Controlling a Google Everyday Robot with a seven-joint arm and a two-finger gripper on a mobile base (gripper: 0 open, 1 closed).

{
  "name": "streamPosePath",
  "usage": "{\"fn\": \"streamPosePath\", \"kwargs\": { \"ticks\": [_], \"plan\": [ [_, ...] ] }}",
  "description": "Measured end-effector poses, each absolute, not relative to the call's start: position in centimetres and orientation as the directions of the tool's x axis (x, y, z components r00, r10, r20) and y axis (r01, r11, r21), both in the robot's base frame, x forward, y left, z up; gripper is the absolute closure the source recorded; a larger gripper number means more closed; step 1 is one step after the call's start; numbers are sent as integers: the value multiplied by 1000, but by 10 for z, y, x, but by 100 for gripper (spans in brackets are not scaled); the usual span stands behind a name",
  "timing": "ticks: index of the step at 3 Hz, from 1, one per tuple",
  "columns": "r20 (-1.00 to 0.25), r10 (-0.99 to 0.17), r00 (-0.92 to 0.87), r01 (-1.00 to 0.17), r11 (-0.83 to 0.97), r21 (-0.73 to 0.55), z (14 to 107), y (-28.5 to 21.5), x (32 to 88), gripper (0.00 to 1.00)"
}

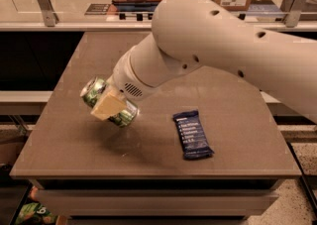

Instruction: Knock green can over

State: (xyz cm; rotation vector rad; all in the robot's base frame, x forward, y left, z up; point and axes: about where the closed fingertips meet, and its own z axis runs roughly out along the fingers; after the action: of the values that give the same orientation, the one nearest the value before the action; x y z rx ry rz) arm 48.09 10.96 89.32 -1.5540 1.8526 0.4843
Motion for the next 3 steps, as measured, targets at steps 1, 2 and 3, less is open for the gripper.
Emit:
{"fn": "streamPosePath", "kwargs": {
  "ticks": [1, 2, 3],
  "plan": [
    [-639, -763, -97, -963, 235, -134, 875, 118, 481, 100],
    [-549, -828, -119, -957, 242, -157, 864, 124, 479, 100],
    [-464, -876, -135, -953, 243, -181, 856, 128, 480, 100]
  ]
}}
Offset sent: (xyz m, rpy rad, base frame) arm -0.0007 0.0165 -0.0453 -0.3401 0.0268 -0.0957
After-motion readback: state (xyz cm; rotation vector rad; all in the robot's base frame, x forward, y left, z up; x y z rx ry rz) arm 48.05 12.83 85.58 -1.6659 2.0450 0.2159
